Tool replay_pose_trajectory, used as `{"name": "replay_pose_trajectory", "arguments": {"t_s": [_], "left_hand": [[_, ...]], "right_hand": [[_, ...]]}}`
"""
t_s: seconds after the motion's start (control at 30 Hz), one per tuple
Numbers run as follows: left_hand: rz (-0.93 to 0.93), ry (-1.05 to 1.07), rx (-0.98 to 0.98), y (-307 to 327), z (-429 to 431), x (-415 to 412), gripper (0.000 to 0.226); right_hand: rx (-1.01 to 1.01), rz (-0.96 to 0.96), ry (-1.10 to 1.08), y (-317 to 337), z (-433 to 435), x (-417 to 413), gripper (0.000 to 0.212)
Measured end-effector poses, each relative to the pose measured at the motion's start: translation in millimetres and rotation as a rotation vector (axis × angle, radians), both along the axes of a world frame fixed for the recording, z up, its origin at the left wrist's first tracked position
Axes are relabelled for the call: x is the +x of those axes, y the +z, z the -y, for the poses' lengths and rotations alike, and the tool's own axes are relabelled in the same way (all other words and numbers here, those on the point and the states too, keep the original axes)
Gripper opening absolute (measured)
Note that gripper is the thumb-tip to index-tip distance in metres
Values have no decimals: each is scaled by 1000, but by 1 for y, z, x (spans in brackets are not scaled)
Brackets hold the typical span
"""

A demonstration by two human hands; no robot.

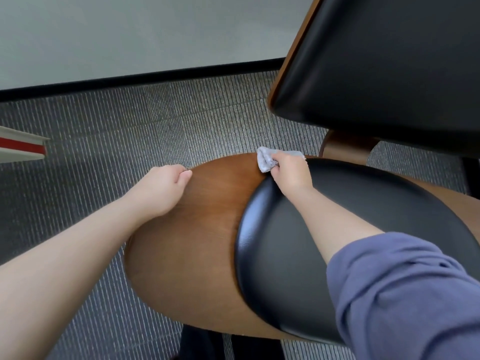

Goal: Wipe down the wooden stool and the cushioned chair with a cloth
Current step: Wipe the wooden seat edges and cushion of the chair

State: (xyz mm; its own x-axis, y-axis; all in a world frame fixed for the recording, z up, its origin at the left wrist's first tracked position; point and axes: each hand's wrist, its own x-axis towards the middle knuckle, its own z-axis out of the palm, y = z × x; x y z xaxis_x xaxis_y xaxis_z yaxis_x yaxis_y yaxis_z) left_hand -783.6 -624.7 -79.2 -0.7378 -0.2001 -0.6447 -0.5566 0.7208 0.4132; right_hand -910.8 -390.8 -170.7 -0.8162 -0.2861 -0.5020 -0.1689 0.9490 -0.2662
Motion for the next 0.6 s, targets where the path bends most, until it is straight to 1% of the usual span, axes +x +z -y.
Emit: {"name": "replay_pose_trajectory", "arguments": {"t_s": [0.1,0.17,0.27,0.4,0.47,0.53,0.6], "left_hand": [[-2,17,19,3,0,-1,41],[-2,21,20,4,0,-1,41],[5,19,12,3,0,-1,41],[4,15,12,4,-1,-2,42],[7,18,14,5,-1,-2,41],[9,22,14,5,-1,-2,40],[13,31,18,6,-1,-1,40]], "right_hand": [[-37,34,102,4,-4,10,15],[-44,2,93,4,-9,4,14],[-41,-69,-24,2,4,-7,26],[-189,-51,9,12,38,27,36],[-192,-41,-12,14,34,31,34],[-182,-58,-96,9,30,23,29],[-231,-73,-132,9,39,24,24]]}}
